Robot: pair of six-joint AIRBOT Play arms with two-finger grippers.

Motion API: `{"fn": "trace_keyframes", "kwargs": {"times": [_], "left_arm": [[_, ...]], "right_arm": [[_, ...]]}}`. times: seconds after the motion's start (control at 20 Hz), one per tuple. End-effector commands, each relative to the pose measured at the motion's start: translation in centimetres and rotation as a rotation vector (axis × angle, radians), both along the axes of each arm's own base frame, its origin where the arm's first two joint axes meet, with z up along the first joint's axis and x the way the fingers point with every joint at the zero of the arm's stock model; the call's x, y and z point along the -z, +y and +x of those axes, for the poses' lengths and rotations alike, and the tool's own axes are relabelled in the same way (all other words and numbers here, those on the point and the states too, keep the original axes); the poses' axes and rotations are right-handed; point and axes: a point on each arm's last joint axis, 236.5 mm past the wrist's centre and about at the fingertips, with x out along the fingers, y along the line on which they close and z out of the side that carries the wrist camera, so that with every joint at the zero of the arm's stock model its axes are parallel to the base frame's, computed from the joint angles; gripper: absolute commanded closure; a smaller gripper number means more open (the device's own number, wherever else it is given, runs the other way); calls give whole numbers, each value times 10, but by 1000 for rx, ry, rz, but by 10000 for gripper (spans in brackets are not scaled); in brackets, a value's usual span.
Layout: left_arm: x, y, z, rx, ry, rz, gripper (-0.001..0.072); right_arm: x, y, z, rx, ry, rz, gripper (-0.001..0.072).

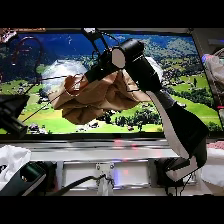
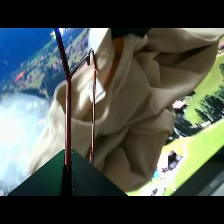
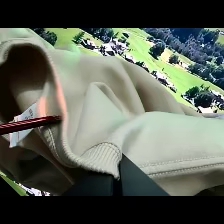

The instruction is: Fold the clothes and pants, and hang the long-sleeved shirts on hangers.

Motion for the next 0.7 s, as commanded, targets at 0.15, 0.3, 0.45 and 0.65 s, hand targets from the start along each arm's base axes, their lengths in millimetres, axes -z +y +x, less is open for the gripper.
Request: {"fn": "trace_keyframes", "kwargs": {"times": [0.15, 0.3, 0.45, 0.65], "left_arm": [[6, -25, 13, 69, 0, 7, 700], [-9, -12, -8, 61, -34, -40, 700], [-31, 4, -32, 51, -106, -113, 700], [-19, 16, -50, 22, -39, -133, 700]], "right_arm": [[0, 1, -4, -6, 14, 3, 682], [2, -8, 4, 10, -17, -36, 682], [2, -9, 5, 11, -23, -40, 682], [1, -8, 5, 10, -24, -37, 682]]}}
